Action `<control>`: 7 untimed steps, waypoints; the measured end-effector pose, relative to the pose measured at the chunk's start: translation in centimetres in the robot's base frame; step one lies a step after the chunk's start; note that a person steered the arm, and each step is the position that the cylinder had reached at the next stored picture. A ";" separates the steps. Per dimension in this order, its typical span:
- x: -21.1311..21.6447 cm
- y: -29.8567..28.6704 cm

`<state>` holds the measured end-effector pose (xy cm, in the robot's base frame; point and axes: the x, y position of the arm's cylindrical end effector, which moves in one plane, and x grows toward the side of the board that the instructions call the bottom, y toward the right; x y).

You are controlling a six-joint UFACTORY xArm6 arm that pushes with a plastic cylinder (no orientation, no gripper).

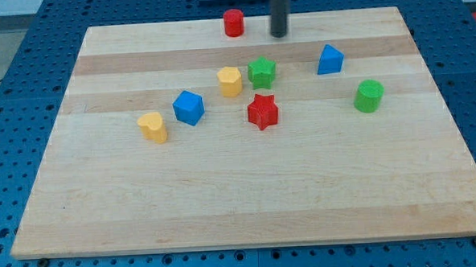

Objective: Place the triangle at the top right of the green star

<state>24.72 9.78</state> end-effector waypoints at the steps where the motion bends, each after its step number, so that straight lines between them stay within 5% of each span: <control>1: 4.0 7.2; 2: 10.0 8.8; 5: 7.7 5.6; 7: 12.1 4.5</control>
<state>36.79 14.23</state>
